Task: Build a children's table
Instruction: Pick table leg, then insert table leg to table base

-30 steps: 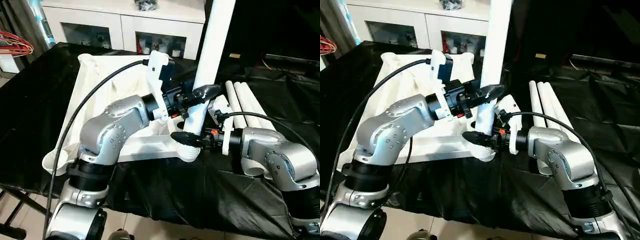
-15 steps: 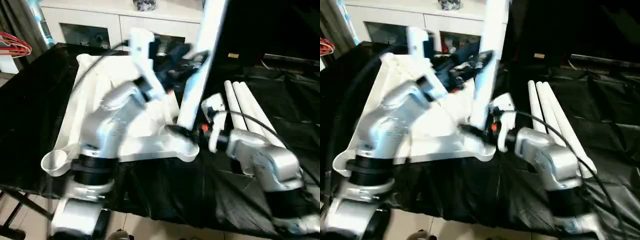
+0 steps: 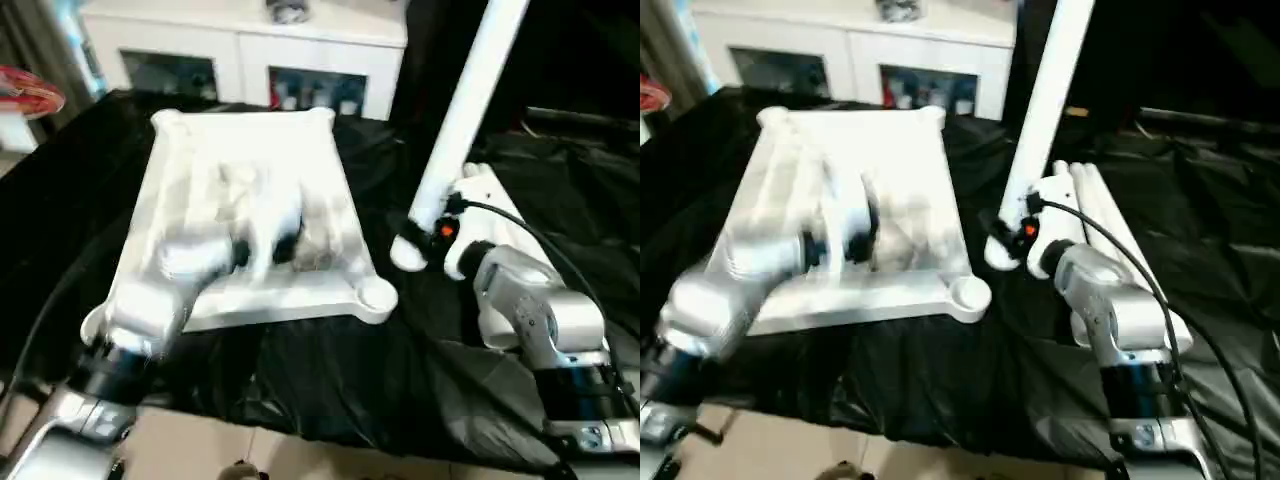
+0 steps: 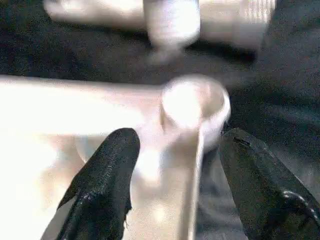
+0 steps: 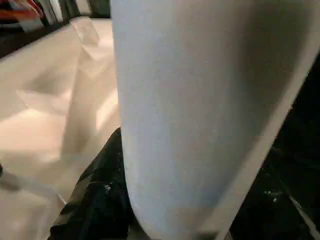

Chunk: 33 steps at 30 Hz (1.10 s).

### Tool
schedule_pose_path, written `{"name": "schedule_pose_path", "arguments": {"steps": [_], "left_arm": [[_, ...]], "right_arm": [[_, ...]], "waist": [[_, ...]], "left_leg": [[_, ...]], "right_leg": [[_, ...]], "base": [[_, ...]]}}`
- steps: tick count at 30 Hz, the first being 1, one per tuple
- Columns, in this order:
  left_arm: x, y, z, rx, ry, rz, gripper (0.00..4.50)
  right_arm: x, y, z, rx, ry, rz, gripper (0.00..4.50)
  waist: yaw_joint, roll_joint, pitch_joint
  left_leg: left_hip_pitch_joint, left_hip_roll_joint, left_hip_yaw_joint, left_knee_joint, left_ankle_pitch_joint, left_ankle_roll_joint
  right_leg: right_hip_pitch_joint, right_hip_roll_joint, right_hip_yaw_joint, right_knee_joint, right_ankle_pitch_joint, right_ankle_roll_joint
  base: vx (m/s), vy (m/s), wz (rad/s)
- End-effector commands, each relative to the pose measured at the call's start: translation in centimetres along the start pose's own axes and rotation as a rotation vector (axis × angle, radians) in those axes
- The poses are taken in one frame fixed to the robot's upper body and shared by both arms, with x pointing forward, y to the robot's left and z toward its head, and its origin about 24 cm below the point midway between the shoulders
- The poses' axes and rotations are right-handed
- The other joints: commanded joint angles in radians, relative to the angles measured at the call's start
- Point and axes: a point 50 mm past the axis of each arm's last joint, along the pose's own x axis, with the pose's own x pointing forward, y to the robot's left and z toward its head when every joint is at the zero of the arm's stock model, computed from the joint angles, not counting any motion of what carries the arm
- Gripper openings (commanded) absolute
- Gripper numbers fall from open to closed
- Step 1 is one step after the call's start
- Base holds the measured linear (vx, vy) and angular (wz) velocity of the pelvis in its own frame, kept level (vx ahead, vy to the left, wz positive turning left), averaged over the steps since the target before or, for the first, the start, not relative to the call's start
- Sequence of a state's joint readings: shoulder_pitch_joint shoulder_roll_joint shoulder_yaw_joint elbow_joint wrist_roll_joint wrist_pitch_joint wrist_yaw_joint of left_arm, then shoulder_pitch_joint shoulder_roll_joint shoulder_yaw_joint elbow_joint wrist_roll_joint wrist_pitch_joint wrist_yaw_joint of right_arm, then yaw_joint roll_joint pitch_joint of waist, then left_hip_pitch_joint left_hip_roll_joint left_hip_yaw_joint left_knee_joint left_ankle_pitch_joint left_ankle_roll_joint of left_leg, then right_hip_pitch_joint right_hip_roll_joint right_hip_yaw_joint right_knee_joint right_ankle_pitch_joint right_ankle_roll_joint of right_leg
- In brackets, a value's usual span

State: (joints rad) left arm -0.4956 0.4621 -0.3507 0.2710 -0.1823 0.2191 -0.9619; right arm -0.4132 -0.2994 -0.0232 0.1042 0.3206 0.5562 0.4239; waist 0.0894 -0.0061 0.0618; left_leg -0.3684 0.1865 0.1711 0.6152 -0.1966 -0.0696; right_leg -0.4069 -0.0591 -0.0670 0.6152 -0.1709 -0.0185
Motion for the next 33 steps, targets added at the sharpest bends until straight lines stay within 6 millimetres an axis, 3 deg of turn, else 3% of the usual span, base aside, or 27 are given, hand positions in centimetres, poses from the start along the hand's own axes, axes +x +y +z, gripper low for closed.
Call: {"name": "schedule_pose_path", "arguments": {"steps": [1, 4, 11, 17, 27, 33], "left_arm": [[0.1, 0.1, 0.0, 0.045, 0.024, -0.026, 2.98], [0.6, 0.0, -0.9, 0.012, 0.055, -0.027, 2.70], [0.9, 0.2, -2.1, 0.004, 0.080, -0.051, 2.15], [0.8, 0.3, -2.7, -0.016, 0.100, -0.073, 1.77], [0.3, 0.4, -3.8, -0.035, 0.172, -0.122, 0.79], [0.4, 0.3, -4.0, -0.030, 0.186, -0.133, 0.45]], "right_arm": [[-0.4, 0.2, 0.8, -0.030, -0.040, 0.017, 1.93], [-0.7, 0.2, 0.4, -0.036, -0.021, 0.018, 1.93], [-1.1, 0.6, -0.2, -0.030, -0.016, 0.043, 1.93], [-1.3, 0.9, -0.3, -0.018, -0.012, 0.065, 1.93], [-1.2, 1.1, -0.4, -0.022, -0.008, 0.078, 1.93], [-1.1, 1.3, -0.4, -0.025, -0.005, 0.091, 1.93]], "waist": [[-0.003, 0.016, -0.075], [-0.005, 0.018, -0.074], [-0.005, 0.024, -0.076], [-0.004, 0.023, -0.075], [-0.006, 0.019, -0.071], [-0.006, 0.017, -0.073]], "left_leg": [[0.013, 0.035, -0.014, -0.081, -0.163, -0.044], [0.013, 0.036, -0.013, -0.080, -0.175, -0.036], [0.012, 0.036, -0.013, -0.078, -0.172, -0.020], [0.013, 0.039, -0.014, -0.080, -0.179, -0.018], [0.014, 0.039, -0.014, -0.082, -0.192, -0.019], [0.013, 0.039, -0.013, -0.081, -0.182, -0.015]], "right_leg": [[0.058, -0.077, 0.053, -0.070, -0.202, -0.146], [0.058, -0.078, 0.053, -0.069, -0.207, -0.165], [0.057, -0.079, 0.054, -0.075, -0.235, -0.163], [0.057, -0.082, 0.054, -0.073, -0.235, -0.175], [0.055, -0.084, 0.055, -0.080, -0.288, -0.162], [0.055, -0.084, 0.055, -0.078, -0.277, -0.165]], "base": [[0.000, 0.000, 0.00], [0.000, 0.000, 0.00], [0.000, 0.000, 0.00], [0.000, 0.000, 0.00], [0.000, 0.000, 0.00], [0.000, 0.000, 0.00]]}}
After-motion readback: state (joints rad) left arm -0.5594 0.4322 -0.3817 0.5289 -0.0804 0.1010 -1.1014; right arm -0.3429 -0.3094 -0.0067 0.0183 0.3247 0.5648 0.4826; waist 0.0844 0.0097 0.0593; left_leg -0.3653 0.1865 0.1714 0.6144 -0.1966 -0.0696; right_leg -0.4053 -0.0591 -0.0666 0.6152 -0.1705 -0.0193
